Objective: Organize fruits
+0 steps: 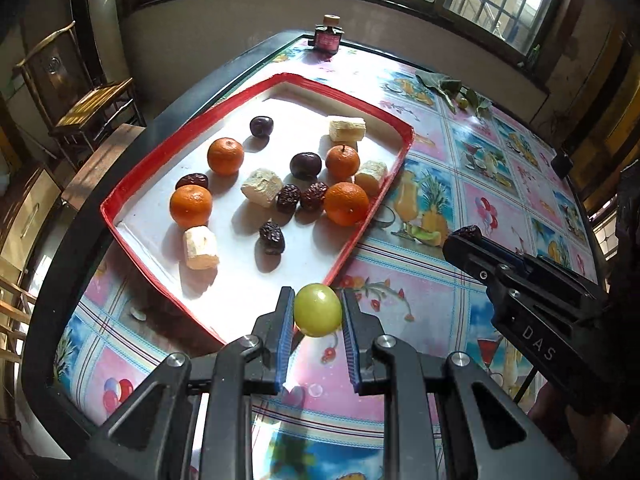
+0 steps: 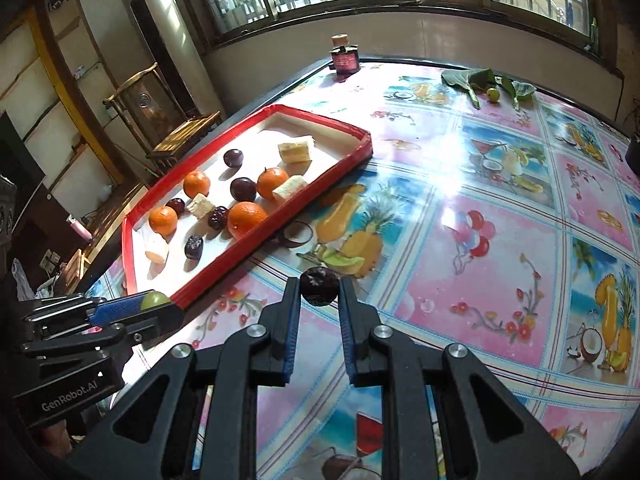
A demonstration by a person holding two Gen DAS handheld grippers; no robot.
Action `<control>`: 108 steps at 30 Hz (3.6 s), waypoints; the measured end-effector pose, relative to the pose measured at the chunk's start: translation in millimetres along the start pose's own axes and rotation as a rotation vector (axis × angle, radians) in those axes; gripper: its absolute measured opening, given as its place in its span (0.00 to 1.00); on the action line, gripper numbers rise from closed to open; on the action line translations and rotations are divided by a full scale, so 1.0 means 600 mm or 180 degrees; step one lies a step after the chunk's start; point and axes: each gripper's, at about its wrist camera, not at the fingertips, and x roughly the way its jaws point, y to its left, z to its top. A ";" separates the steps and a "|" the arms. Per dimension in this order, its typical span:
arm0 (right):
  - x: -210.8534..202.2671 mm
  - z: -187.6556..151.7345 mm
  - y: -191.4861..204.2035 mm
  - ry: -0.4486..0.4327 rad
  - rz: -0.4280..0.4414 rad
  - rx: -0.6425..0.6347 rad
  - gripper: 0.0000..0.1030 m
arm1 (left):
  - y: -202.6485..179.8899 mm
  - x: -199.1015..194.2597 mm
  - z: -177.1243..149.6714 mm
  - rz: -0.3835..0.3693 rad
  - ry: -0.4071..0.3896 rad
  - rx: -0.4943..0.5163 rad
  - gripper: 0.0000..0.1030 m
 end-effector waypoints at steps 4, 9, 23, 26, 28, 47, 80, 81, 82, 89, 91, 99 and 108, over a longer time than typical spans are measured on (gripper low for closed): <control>0.032 0.026 0.057 0.0003 0.0126 -0.0151 0.20 | 0.057 0.004 0.024 0.0195 -0.0064 -0.0160 0.21; 0.066 0.040 0.103 0.0052 0.0219 -0.0258 0.20 | 0.110 0.014 0.036 0.0288 -0.0061 -0.0319 0.21; 0.131 0.045 0.127 0.0288 0.0121 -0.0404 0.20 | 0.085 0.059 0.035 0.0048 0.0134 -0.0248 0.21; 0.138 0.044 0.122 0.0320 0.0093 -0.0374 0.20 | 0.079 0.059 0.038 0.0076 0.0072 -0.0204 0.21; 0.140 0.046 0.117 0.0321 0.0111 -0.0344 0.20 | 0.076 0.059 0.040 0.0110 0.0040 -0.0172 0.21; 0.151 0.059 0.107 0.0415 0.0180 -0.0327 0.20 | 0.070 0.056 0.037 0.0146 -0.0068 -0.0028 0.29; 0.051 0.019 0.071 0.0288 0.0132 -0.0103 0.45 | 0.060 0.006 0.012 0.0398 -0.0467 -0.0033 0.76; 0.050 0.014 0.070 0.0307 0.0135 -0.0078 0.46 | 0.059 0.006 0.008 0.0406 -0.0478 -0.0043 0.76; 0.047 0.008 0.070 0.0326 0.0121 -0.0060 0.47 | 0.058 0.004 0.004 0.0420 -0.0491 -0.0045 0.76; 0.005 -0.034 0.093 0.0242 -0.0060 -0.0278 0.66 | 0.055 -0.016 -0.026 0.0481 -0.0555 -0.0093 0.76; -0.011 -0.044 0.100 0.0190 -0.0117 -0.0379 0.75 | 0.053 -0.023 -0.035 0.0504 -0.0574 -0.0091 0.76; -0.029 -0.071 0.087 0.0261 -0.0196 -0.0403 0.78 | 0.046 -0.035 -0.067 0.0611 -0.0603 -0.0086 0.77; -0.036 -0.081 0.075 0.0332 -0.0168 -0.0371 0.78 | 0.052 -0.038 -0.083 0.0516 -0.0516 -0.0253 0.83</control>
